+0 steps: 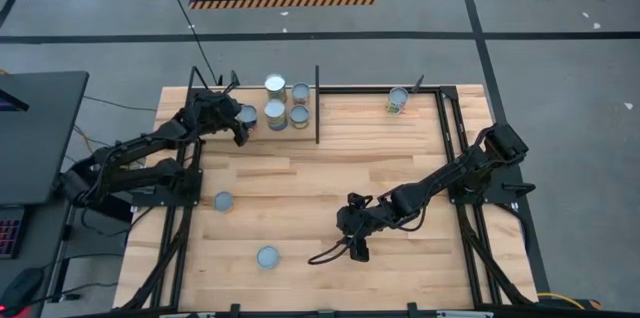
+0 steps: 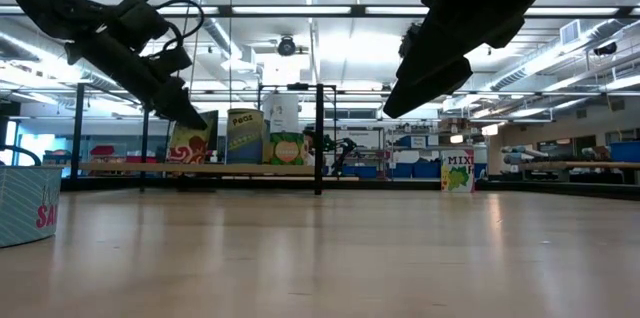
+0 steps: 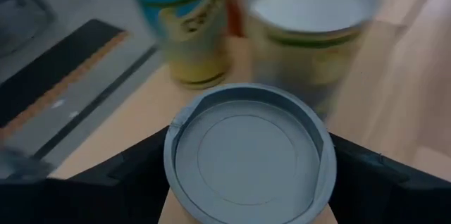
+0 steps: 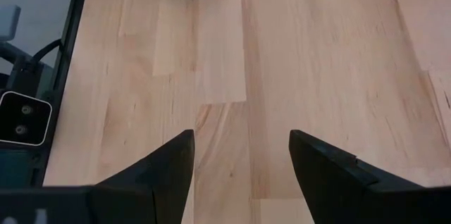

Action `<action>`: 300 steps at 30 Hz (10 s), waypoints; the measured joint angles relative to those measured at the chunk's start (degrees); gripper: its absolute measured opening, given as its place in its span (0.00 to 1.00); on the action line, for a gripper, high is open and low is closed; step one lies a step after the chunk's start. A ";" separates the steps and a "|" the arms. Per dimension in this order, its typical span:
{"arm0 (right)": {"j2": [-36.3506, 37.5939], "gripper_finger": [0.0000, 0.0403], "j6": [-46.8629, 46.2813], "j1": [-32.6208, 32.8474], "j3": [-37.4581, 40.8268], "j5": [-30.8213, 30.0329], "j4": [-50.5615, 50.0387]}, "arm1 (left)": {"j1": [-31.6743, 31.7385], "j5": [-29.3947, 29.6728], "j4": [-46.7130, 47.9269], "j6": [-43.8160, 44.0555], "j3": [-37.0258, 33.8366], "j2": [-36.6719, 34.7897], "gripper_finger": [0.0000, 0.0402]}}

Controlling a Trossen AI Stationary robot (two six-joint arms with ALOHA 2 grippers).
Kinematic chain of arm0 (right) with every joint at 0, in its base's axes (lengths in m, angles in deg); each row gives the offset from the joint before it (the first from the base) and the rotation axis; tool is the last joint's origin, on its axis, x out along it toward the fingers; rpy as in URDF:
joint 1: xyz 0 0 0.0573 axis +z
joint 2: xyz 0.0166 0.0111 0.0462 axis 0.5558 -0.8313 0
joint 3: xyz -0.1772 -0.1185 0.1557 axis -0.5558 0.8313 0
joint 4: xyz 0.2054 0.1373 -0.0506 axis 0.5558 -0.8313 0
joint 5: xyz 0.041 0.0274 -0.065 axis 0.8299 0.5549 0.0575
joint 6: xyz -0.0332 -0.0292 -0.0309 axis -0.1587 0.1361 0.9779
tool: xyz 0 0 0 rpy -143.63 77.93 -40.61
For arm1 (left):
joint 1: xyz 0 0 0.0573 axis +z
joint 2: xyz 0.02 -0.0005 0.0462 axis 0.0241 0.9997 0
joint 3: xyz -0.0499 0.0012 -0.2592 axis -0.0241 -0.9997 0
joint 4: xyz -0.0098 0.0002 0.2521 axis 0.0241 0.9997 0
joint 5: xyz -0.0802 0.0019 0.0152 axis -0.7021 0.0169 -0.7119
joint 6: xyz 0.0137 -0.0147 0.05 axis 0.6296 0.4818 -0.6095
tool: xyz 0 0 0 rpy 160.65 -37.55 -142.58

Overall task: Pick and place cans onto a shelf
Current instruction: Put the canned spaghetti sauce on the shelf, then put the canned mixed fruits on the shelf

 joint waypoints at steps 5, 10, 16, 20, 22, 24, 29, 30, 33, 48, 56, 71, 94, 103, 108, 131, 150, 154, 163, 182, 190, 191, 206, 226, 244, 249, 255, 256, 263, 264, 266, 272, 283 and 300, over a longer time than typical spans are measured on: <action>0.00 0.59 0.00 0.00 0.00 0.00 0.00 | -0.03 -2.27 -1.50 0.03 -0.04 0.05 0.78; 0.00 0.59 0.00 0.00 0.00 0.02 0.00 | -0.04 -1.55 -2.11 0.08 -0.04 0.05 0.78; 0.00 0.59 0.84 0.00 0.00 0.04 0.00 | -0.12 -3.37 -2.86 0.75 -0.04 0.00 0.78; 0.00 0.59 1.07 0.00 0.00 0.04 0.00 | -1.03 -1.55 -3.24 1.17 -0.04 0.00 0.78; 0.00 0.59 1.07 0.00 0.00 0.04 0.00 | -1.31 -0.96 -2.98 0.23 -0.04 0.00 0.78; 0.00 0.59 1.09 0.00 0.00 0.04 0.00 | -1.31 -0.88 -2.78 -0.65 -0.03 0.00 0.77; 0.00 0.59 1.11 0.00 0.00 0.04 0.00 | -1.51 -1.34 -2.46 -0.25 -0.04 0.00 0.74; 0.00 0.59 1.11 0.00 0.00 0.04 0.00 | -1.76 -1.37 -2.48 0.42 -0.02 0.00 0.74; 0.00 0.59 1.11 -0.02 0.00 0.02 0.00 | -2.32 -1.57 -2.53 0.39 -0.02 0.00 0.78; 0.00 0.59 1.11 -0.02 0.00 0.00 0.00 | -2.79 6.22 -3.52 -3.00 0.00 0.00 0.87; 0.00 0.59 1.11 -0.02 0.00 0.00 0.00 | -2.78 6.85 -4.22 -3.74 0.00 -0.02 0.87; 1.08 0.59 4.48 -0.26 0.00 0.02 -1.39 | -3.15 8.19 -6.66 -2.21 0.02 -1.75 0.87; 29.35 0.81 9.08 -36.69 16.47 -31.23 -7.69 | -15.29 -9.22 3.31 22.10 8.15 -16.95 0.87; 22.34 0.95 -0.46 -60.96 18.73 -29.88 0.35 | -18.62 -9.03 3.94 21.75 8.15 -16.96 0.87; 17.18 0.94 -2.79 -65.48 18.64 -28.85 3.37 | -19.74 -8.88 4.89 21.31 8.15 -16.96 0.87; 13.39 0.72 -6.14 -62.87 18.62 -25.12 5.13 | -20.37 -8.80 6.99 21.18 8.09 -16.96 0.87; 4.42 0.72 -18.26 -20.78 1.03 -36.59 -5.72 | -20.37 -1.16 5.57 19.66 8.09 -16.96 0.87; -4.55 0.72 -19.88 -17.74 -7.85 -37.81 -7.47 | -20.36 -0.20 5.74 18.76 8.09 -16.96 0.87; -20.76 0.72 -21.65 -16.71 -26.90 -33.12 -14.84 | -20.35 2.53 6.89 15.69 8.09 -16.96 0.87; -17.16 0.93 -10.98 -13.63 -31.39 -35.98 -26.17 | -36.54 6.15 5.33 22.50 2.58 -16.96 0.87; -16.55 0.93 -16.74 -12.37 -27.72 -43.21 -39.51 | -57.79 24.03 -10.43 27.67 -7.95 -15.96 0.87; -16.55 0.93 -16.67 -12.65 -26.68 -43.19 -38.38 | -60.18 27.66 -11.25 27.57 -8.76 -15.36 0.87; -16.55 0.93 -2.78 -13.36 -19.74 -30.80 -16.59 | -69.94 52.54 -15.09 33.89 -10.32 4.50 0.87; -6.56 0.93 -8.05 -6.68 -19.74 -27.98 -27.62 | -54.32 26.68 -44.13 26.15 -8.85 25.54 0.88; -0.84 0.93 -9.64 -4.03 -19.74 -22.40 -34.90 | -48.66 21.25 15.21 22.85 23.95 24.33 0.88; -0.92 0.93 -9.68 -2.68 -19.74 -21.68 -34.87 | -45.65 11.37 14.75 21.84 25.27 24.33 0.88; -0.95 0.93 -10.67 -2.46 -19.74 -21.16 -34.77 | -44.18 7.54 15.56 21.99 28.45 24.33 0.88; -0.97 0.93 -10.86 -2.49 -19.74 -21.05 -34.77 | -43.97 8.14 15.73 21.99 29.04 24.33 0.88; -1.01 0.93 -11.08 -2.49 -19.74 -20.83 -34.75 | -43.23 11.37 17.47 22.20 30.14 24.33 0.88; -1.01 0.93 -11.06 -2.49 -19.74 -20.83 -34.75 | -43.25 12.07 18.08 22.21 30.14 24.33 0.87; -1.01 0.93 -11.04 -2.47 -19.74 -20.83 -34.75 | -43.28 12.23 18.01 21.96 30.14 24.33 0.84; -1.03 0.93 -10.97 -2.49 -19.74 -20.83 -34.75 | -43.98 10.91 15.62 23.28 30.16 24.56 0.77; -1.03 0.93 -11.06 -2.27 -19.74 -20.60 -35.21 | -44.59 9.46 13.99 21.46 30.47 32.75 0.98; -1.05 0.93 -11.10 -2.21 -19.74 -19.00 -35.87 | -45.72 13.54 15.46 22.00 31.12 36.58 0.97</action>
